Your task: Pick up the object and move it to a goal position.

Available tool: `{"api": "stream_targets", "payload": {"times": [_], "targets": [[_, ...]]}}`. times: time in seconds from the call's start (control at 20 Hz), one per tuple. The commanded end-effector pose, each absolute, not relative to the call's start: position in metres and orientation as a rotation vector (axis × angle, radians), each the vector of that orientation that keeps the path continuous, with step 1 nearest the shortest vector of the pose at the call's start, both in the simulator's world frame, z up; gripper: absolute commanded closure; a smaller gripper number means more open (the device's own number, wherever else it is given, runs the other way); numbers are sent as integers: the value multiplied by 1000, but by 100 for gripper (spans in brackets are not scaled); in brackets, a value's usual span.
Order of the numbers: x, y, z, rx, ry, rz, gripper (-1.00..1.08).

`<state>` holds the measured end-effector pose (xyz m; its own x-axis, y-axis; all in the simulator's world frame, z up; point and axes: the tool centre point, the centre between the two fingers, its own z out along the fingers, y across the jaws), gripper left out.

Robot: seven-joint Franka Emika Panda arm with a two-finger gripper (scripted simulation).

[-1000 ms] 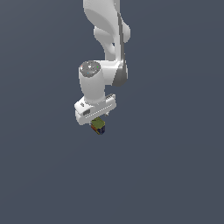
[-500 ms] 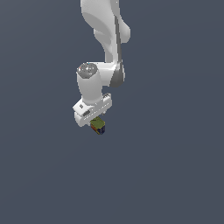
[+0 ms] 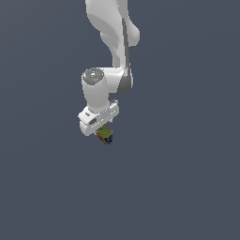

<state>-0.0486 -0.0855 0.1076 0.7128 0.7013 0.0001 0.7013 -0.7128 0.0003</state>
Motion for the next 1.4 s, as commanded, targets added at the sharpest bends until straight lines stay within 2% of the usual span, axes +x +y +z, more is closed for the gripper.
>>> {"api": "stream_targets", "payload": {"times": [0.0, 0.7, 0.75, 1.35], "targets": [[-49, -85, 103, 2907, 1192, 0, -92], [-49, -86, 59, 2905, 1196, 0, -92], [-49, -86, 59, 2905, 1196, 0, 108], [-49, -85, 60, 2904, 1196, 1, 108]]}}
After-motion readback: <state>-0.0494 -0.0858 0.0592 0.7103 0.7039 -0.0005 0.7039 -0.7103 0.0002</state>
